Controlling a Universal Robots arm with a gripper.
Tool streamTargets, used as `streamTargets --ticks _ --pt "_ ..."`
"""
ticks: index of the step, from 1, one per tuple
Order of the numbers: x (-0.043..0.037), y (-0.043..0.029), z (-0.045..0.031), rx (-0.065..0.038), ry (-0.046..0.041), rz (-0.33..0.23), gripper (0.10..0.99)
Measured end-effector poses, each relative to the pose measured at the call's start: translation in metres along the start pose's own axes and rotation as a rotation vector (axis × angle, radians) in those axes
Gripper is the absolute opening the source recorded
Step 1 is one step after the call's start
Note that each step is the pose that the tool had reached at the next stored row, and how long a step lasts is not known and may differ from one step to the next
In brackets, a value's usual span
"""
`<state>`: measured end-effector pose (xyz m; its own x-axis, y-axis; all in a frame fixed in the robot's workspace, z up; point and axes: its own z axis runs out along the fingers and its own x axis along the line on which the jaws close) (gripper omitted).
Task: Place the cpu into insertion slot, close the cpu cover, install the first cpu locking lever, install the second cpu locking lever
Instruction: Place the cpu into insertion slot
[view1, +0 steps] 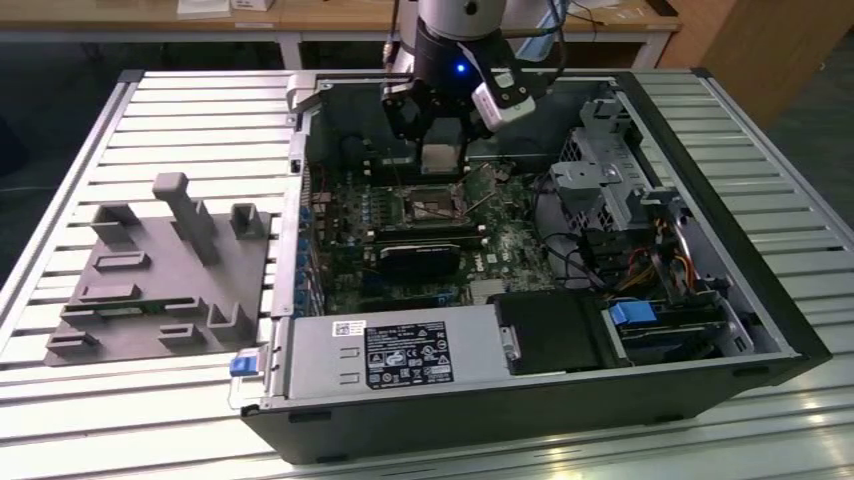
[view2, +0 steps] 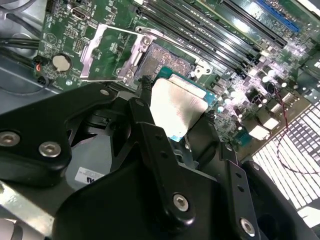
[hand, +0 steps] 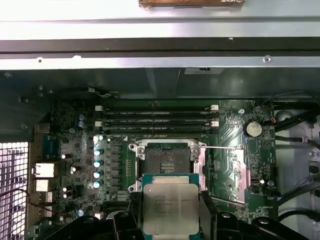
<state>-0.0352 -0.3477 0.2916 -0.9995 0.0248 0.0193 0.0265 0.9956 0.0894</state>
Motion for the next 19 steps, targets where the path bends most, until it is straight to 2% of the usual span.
streamTargets --ticks 5,19 --pt "-0.0001 -0.0007 0.0075 0.0 -0.001 0.011 0.537" --pt "-0.0002 -0.0013 0.0144 -0.005 -0.0232 0.259 0.537"
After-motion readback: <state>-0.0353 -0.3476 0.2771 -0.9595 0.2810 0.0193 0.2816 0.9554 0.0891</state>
